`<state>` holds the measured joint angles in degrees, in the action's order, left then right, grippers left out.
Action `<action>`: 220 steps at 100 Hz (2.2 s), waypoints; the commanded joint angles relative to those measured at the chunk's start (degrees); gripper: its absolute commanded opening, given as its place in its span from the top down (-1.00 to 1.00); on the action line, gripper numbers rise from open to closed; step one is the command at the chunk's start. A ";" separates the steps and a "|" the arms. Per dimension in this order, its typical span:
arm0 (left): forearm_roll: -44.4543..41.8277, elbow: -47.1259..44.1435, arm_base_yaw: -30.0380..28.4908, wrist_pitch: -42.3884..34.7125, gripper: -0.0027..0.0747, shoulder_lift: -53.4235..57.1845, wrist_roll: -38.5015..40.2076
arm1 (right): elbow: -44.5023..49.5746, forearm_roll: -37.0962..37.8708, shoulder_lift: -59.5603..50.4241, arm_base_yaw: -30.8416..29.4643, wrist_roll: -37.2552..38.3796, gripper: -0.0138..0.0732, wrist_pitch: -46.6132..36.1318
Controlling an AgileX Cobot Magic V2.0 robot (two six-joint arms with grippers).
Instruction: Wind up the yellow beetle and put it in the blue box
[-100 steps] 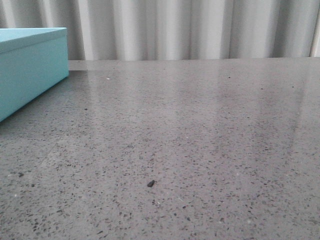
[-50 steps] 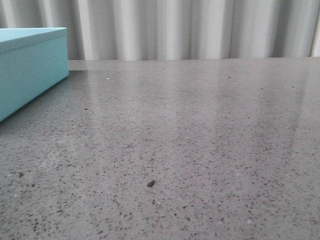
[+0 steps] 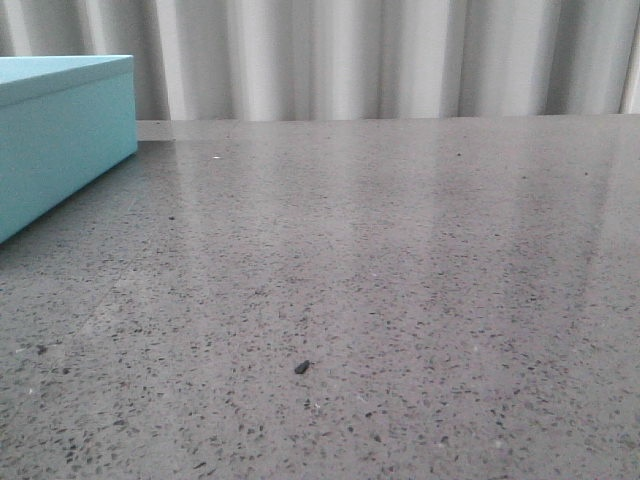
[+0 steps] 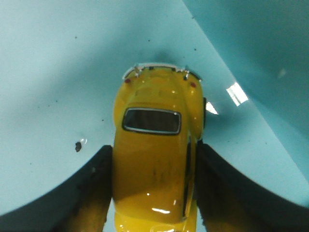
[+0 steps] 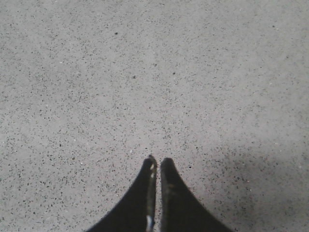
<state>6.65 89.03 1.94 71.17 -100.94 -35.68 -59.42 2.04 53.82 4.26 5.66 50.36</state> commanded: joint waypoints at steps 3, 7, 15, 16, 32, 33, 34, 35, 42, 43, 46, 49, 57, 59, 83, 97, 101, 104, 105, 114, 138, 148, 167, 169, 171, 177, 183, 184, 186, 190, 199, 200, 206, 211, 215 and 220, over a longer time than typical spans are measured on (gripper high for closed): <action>1.29 1.47 -0.03 1.55 0.05 2.53 0.83 | -1.41 0.15 -0.96 -0.02 -0.21 0.82 -3.63; 1.29 1.47 -0.03 1.45 0.02 2.53 1.24 | -1.41 0.15 -0.96 -0.02 -0.21 0.82 -3.63; 1.29 1.47 -0.03 1.11 -0.07 2.53 1.98 | -1.41 0.15 -0.96 -0.02 -0.21 0.82 -3.63; 1.29 1.47 -0.03 1.11 -0.07 2.53 1.98 | -1.41 0.15 -0.96 -0.02 -0.21 0.82 -3.63; 1.17 1.47 -0.03 1.11 -0.12 2.53 1.98 | -1.41 0.15 -0.96 -0.02 -0.21 0.82 -3.63; 1.08 1.47 -0.03 1.11 -0.12 2.53 1.98 | -1.41 0.15 -0.96 -0.02 -0.21 0.82 -3.63; 1.08 1.47 -0.03 1.25 -0.12 2.53 1.98 | -1.41 0.15 -0.96 -0.02 -0.21 0.82 -3.63; 0.93 1.47 -0.03 1.26 -0.12 2.53 1.98 | -1.41 0.15 -0.96 -0.02 -0.21 0.82 -3.63; 0.63 1.47 -0.03 1.50 -0.10 2.65 1.98 | -1.41 0.15 -0.96 -0.02 -0.21 0.82 -3.63; 0.63 1.47 -0.03 1.50 -0.10 2.66 1.98 | -1.41 0.15 -0.96 -0.02 -0.21 0.82 -3.63; 0.63 1.47 -0.03 1.50 -0.07 2.82 1.98 | -1.41 0.15 -0.96 -0.02 -0.21 0.82 -3.63; 0.63 1.69 -0.03 1.17 -0.02 3.14 1.98 | -1.41 0.15 -0.96 -0.02 -0.21 0.82 -3.63; 0.63 2.50 -0.03 0.32 0.25 4.42 1.98 | -1.41 0.26 -0.96 -0.02 -0.21 0.82 -3.74; 0.63 2.85 -0.03 0.20 0.34 4.85 1.98 | -1.41 0.26 -1.06 -0.02 -0.21 0.82 -3.75; 2.09 3.97 -0.03 -0.04 0.99 11.86 2.07 | 3.05 1.59 -4.52 -0.02 -0.21 0.82 -9.64; 6.69 3.97 -0.03 -1.60 0.99 16.84 2.52 | 8.99 2.80 -9.07 -0.02 -0.21 0.82 -15.96; 7.67 3.97 -0.03 -2.61 0.99 18.03 3.30 | 10.67 2.97 -10.78 -0.02 -0.21 0.82 -18.18; 8.17 3.97 -0.03 -3.38 0.99 19.20 3.47 | 12.45 3.09 -11.95 -0.02 -0.21 0.82 -19.82; 8.32 3.83 -0.03 -3.79 0.99 19.42 3.47 | 12.81 3.31 -12.23 -0.02 -0.21 0.82 -20.66; 9.86 3.27 -0.03 -6.27 0.99 22.39 3.47 | 17.75 5.52 -15.91 -0.02 -0.21 0.82 -27.04; 12.60 -0.82 -0.03 -10.73 0.99 29.99 3.47 | 31.70 9.09 -25.44 -0.02 -0.21 0.82 -42.89; 13.67 -4.96 -0.03 -15.77 0.99 34.33 3.47 | 37.66 9.09 -29.61 -0.02 -0.21 0.82 -49.28; 14.01 -15.96 -0.03 -25.07 0.99 43.89 3.47 | 44.85 9.09 -36.68 -0.02 -0.21 0.82 -52.84; 14.01 -17.34 -0.03 -26.04 0.99 45.06 3.47 | 45.34 9.09 -37.19 -0.02 -0.21 0.82 -52.60; 14.01 -18.74 -0.03 -26.99 0.99 45.85 3.47 | 45.83 9.09 -38.21 -0.02 -0.21 0.82 -52.60; 14.01 -23.07 -0.03 -30.04 0.99 49.60 3.47 | 46.84 9.09 -40.22 -0.02 -0.21 0.82 -52.24; 14.01 -27.12 -0.03 -34.25 0.99 53.88 3.47 | 47.46 9.09 -41.96 -0.02 -0.21 0.82 -52.10; 14.01 -28.14 -0.03 -34.73 0.99 54.37 3.47 | 47.55 9.09 -42.33 -0.02 -0.21 0.82 -52.10; 14.01 -29.67 -0.03 -36.24 0.99 55.83 3.47 | 47.70 9.09 -42.91 -0.02 -0.21 0.82 -51.99; 14.01 -32.17 -0.03 -39.10 0.99 58.82 3.47 | 47.79 9.09 -43.73 -0.02 -0.21 0.82 -51.13; 14.01 -39.00 -0.03 -44.67 0.99 65.02 3.47 | 47.79 9.09 -45.18 -0.02 -0.21 0.82 -50.36; 14.01 -39.45 -0.03 -45.00 0.99 65.92 3.47 | 47.79 9.09 -45.29 -0.02 -0.21 0.82 -50.36; 14.13 -43.03 -0.03 -47.25 0.99 68.96 3.47 | 47.79 9.09 -45.42 -0.02 -0.21 0.82 -49.99; 14.69 -45.90 -0.03 -48.55 0.99 72.17 3.47 | 47.79 9.09 -45.42 -0.02 -0.21 0.82 -49.36; 15.61 -48.67 -0.03 -49.60 0.99 74.45 3.47 | 47.79 9.09 -45.42 -0.02 -0.21 0.82 -48.53; 16.28 -51.22 -0.03 -50.88 0.99 76.98 3.47 | 47.79 9.09 -45.42 -0.02 -0.21 0.82 -47.20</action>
<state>20.34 40.68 1.94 27.35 -27.49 -32.96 -10.06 10.33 7.95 4.26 5.66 5.04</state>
